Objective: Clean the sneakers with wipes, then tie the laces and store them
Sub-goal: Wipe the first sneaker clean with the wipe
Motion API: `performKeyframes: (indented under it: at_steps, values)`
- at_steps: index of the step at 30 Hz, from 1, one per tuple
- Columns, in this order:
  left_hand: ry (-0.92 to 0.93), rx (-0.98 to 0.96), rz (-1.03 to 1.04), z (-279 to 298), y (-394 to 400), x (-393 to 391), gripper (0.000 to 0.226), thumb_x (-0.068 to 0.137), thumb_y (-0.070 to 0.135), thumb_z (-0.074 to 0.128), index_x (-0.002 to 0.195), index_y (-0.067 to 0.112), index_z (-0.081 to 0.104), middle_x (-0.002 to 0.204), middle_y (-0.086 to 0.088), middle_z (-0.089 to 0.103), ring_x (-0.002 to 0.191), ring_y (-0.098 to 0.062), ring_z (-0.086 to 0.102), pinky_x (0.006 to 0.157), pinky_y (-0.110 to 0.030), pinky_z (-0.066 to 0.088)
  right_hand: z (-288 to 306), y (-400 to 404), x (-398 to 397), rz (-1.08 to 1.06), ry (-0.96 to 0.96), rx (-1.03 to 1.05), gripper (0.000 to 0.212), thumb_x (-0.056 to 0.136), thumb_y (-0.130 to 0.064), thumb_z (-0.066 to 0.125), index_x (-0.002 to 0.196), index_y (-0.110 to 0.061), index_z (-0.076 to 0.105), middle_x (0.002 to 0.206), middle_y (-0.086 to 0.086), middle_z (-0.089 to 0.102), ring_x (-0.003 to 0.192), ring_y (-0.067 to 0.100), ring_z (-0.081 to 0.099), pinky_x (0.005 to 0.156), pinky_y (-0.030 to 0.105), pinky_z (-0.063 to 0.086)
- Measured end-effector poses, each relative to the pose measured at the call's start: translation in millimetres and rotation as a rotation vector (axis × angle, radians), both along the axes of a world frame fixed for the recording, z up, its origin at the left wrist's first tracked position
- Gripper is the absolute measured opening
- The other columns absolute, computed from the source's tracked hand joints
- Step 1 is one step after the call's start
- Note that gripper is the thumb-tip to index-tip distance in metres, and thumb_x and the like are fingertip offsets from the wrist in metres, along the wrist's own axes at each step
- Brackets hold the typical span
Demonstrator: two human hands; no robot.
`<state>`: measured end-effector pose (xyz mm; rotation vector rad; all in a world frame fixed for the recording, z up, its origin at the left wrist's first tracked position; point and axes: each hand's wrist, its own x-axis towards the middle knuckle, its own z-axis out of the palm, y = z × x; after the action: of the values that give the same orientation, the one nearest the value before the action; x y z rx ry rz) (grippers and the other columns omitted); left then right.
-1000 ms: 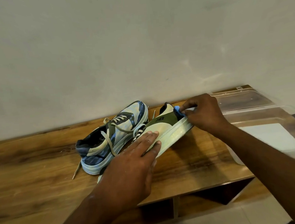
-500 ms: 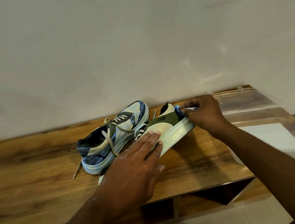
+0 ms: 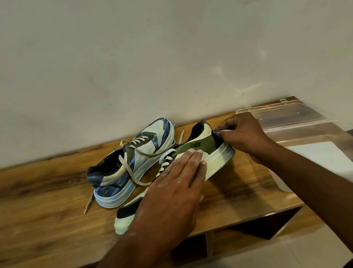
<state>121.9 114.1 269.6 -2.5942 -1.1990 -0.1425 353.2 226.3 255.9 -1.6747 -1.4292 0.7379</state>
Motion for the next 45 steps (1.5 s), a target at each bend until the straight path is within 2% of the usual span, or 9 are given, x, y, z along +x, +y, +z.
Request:
performKeyframes:
  at_steps: [3, 9, 16, 23, 28, 30, 35, 39, 45]
  values:
    - [0.058, 0.012, -0.022, -0.5, -4.3, 6.7, 0.088, 0.071, 0.024, 0.088, 0.148, 0.004, 0.051, 0.161, -0.019, 0.039, 0.151, -0.031, 0.032, 0.119, -0.044, 0.024, -2.5, -4.6, 3.1, 0.023, -0.008, 0.034, 0.011, 0.086, -0.013, 0.076, 0.089, -0.021, 0.083, 0.089, -0.005, 0.077, 0.087, 0.011, 0.069, 0.076, 0.032, 0.060]
    - [0.046, 0.044, -0.076, -6.8, -8.2, 10.3, 0.087, 0.074, 0.013, 0.084, 0.152, 0.004, 0.046, 0.164, -0.020, 0.033, 0.154, -0.033, 0.028, 0.120, -0.045, 0.022, -3.4, -12.8, 8.1, 0.057, -0.034, 0.084, 0.013, 0.084, -0.012, 0.076, 0.091, -0.019, 0.083, 0.090, -0.003, 0.077, 0.086, 0.012, 0.071, 0.079, 0.036, 0.062]
    - [0.040, 0.049, -0.221, -26.0, -1.0, -11.5, 0.088, 0.081, 0.001, 0.066, 0.161, 0.009, 0.030, 0.171, -0.017, 0.015, 0.159, -0.031, 0.013, 0.121, -0.044, 0.027, 10.1, -23.8, 21.4, 0.184, -0.178, 0.078, 0.013, 0.076, -0.009, 0.077, 0.086, -0.016, 0.082, 0.078, -0.005, 0.075, 0.072, 0.009, 0.070, 0.065, 0.026, 0.057]
    - [-0.021, -0.045, -0.300, -42.6, 14.6, -18.0, 0.103, 0.072, -0.014, 0.058, 0.164, 0.014, 0.022, 0.173, -0.011, 0.010, 0.160, -0.026, 0.006, 0.125, -0.038, 0.022, 11.6, -34.8, 32.2, 0.264, -0.310, 0.072, 0.013, 0.070, -0.012, 0.082, 0.079, -0.020, 0.081, 0.073, -0.010, 0.074, 0.067, 0.008, 0.070, 0.066, 0.037, 0.064]
    - [-0.061, -0.106, -0.252, -45.5, 19.9, -12.2, 0.108, 0.075, -0.005, 0.077, 0.165, 0.017, 0.021, 0.173, -0.009, 0.009, 0.160, -0.022, 0.004, 0.123, -0.035, 0.018, 13.0, -52.8, 27.2, 0.554, -0.432, -0.063, 0.009, 0.075, -0.014, 0.079, 0.076, -0.022, 0.081, 0.073, -0.012, 0.074, 0.067, 0.003, 0.068, 0.064, 0.033, 0.061]
    - [-0.079, -0.105, -0.243, -45.9, 20.0, -7.3, 0.102, 0.081, 0.006, 0.079, 0.164, 0.016, 0.022, 0.173, -0.011, 0.013, 0.160, -0.023, 0.009, 0.123, -0.034, 0.021, 10.5, -58.8, 22.8, 0.529, -0.551, -0.007, 0.006, 0.073, -0.021, 0.078, 0.078, -0.024, 0.080, 0.074, -0.014, 0.071, 0.067, 0.002, 0.065, 0.064, 0.035, 0.060]
    - [-0.192, -0.028, -0.166, -45.1, 17.7, 0.4, 0.081, 0.092, 0.020, 0.072, 0.161, 0.010, 0.030, 0.170, -0.016, 0.018, 0.159, -0.028, 0.016, 0.124, -0.042, 0.028, 12.8, -42.9, 42.3, 0.191, -0.341, 0.125, 0.023, 0.076, -0.016, 0.080, 0.098, -0.023, 0.077, 0.072, -0.008, 0.071, 0.068, 0.009, 0.068, 0.067, 0.036, 0.060]
    - [-0.169, -0.009, -0.097, -45.8, 17.0, 3.2, 0.082, 0.094, 0.029, 0.068, 0.162, 0.010, 0.027, 0.170, -0.015, 0.022, 0.158, -0.029, 0.020, 0.124, -0.047, 0.032, 9.2, -37.7, 30.0, 0.298, -0.189, 0.116, 0.043, 0.079, 0.001, 0.071, 0.112, -0.025, 0.075, 0.071, -0.003, 0.075, 0.066, 0.011, 0.070, 0.064, 0.025, 0.056]
    - [-0.287, -0.014, -0.075, -41.9, 7.3, 7.1, 0.080, 0.089, 0.026, 0.076, 0.158, 0.013, 0.038, 0.155, -0.008, 0.048, 0.144, -0.025, 0.044, 0.113, -0.047, 0.045, 18.1, -46.1, 36.3, 0.354, -0.140, 0.119, 0.033, 0.078, 0.002, 0.073, 0.095, -0.024, 0.081, 0.071, 0.001, 0.076, 0.066, 0.023, 0.071, 0.063, 0.033, 0.057]
